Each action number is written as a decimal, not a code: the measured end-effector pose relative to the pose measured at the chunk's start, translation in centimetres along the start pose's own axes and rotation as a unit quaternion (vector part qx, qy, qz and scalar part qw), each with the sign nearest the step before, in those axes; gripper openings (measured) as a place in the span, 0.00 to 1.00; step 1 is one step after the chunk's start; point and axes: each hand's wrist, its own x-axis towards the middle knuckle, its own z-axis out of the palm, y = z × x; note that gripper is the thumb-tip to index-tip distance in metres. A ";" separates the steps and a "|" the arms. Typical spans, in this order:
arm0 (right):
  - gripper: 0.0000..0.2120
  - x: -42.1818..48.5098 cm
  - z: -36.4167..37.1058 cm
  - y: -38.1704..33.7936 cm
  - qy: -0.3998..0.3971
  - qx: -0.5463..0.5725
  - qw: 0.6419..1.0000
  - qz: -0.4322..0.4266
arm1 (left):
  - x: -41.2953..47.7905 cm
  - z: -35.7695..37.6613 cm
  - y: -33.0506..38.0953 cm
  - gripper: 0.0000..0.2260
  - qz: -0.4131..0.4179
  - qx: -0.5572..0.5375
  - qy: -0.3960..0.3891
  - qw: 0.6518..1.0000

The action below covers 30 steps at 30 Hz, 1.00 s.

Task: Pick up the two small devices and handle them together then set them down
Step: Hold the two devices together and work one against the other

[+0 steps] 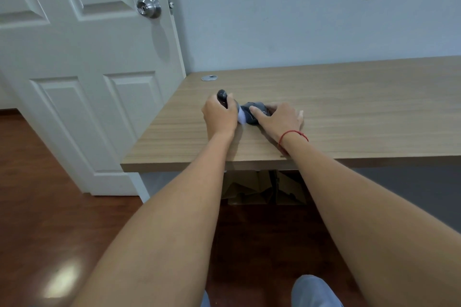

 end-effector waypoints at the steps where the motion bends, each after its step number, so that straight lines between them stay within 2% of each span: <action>1: 0.21 -0.1 0.0 0.0 0.001 0.002 1.000 -0.004 | 0.0 0.0 0.1 0.11 0.003 -0.004 0.006 1.000; 6: 0.22 -0.1 -0.1 -0.2 0.002 -0.002 1.000 0.012 | -0.1 0.0 -0.1 0.14 -0.006 -0.030 -0.012 0.999; 8: 0.21 -0.1 -0.1 -0.1 -0.010 -0.004 1.000 -0.009 | -0.1 0.0 0.0 0.09 -0.004 -0.005 0.005 1.000; 10: 0.21 -0.2 -0.1 0.0 -0.016 -0.006 1.000 -0.023 | 0.3 -0.1 -0.1 0.10 -0.018 -0.009 0.028 0.999; 14: 0.21 -0.1 -0.1 -0.2 -0.001 -0.003 1.000 0.008 | 0.4 -0.2 -0.4 0.14 -0.048 -0.047 -0.029 0.997; 18: 0.19 -0.2 -0.1 0.1 -0.024 0.008 0.999 -0.029 | 0.2 -0.3 -0.1 0.10 -0.028 0.019 0.022 0.999; 22: 0.20 -0.1 -0.2 0.0 0.008 0.017 1.000 0.004 | 0.3 -0.2 -0.2 0.13 -0.030 -0.044 -0.049 0.997; 26: 0.19 -0.2 -0.2 0.1 -0.010 0.020 1.000 -0.014 | 0.4 -0.3 -0.4 0.11 -0.037 -0.005 -0.015 0.999; 30: 0.20 -0.1 -0.3 -0.1 0.001 0.022 1.000 0.007 | 0.4 -0.3 -0.4 0.11 -0.046 -0.049 -0.051 0.996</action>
